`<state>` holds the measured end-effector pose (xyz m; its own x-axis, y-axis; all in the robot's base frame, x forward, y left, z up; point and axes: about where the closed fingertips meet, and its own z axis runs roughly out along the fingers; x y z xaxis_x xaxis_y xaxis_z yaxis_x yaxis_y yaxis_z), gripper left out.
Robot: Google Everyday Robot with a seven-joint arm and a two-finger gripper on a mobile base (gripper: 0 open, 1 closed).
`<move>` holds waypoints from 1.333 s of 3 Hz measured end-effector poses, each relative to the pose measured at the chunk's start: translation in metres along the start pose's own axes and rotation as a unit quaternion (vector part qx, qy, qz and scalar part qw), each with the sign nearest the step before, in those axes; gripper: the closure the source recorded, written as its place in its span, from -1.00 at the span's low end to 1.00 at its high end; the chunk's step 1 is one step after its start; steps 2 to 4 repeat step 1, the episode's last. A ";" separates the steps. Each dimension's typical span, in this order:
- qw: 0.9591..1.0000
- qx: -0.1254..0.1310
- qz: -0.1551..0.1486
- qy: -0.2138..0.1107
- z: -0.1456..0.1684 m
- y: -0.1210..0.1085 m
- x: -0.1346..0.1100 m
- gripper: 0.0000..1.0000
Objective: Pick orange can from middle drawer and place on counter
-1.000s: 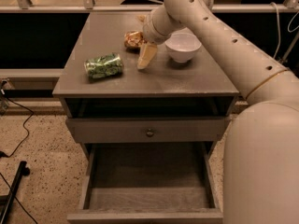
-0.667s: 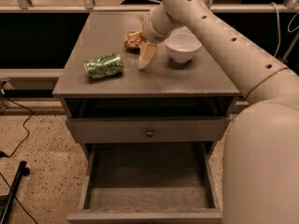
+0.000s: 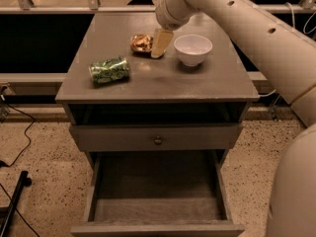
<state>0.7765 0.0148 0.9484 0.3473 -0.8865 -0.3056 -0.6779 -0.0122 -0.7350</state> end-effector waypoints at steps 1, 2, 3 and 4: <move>1.000 0.008 -0.003 0.001 -0.009 -0.004 -0.003 -1.00; 1.000 0.008 -0.003 0.001 -0.009 -0.004 -0.003 -1.00; 1.000 0.008 -0.003 0.001 -0.009 -0.004 -0.003 -1.00; 1.000 0.008 -0.003 0.001 -0.009 -0.004 -0.003 -1.00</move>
Offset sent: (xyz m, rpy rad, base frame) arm 0.0000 0.0000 0.0000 0.0000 0.0000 0.0000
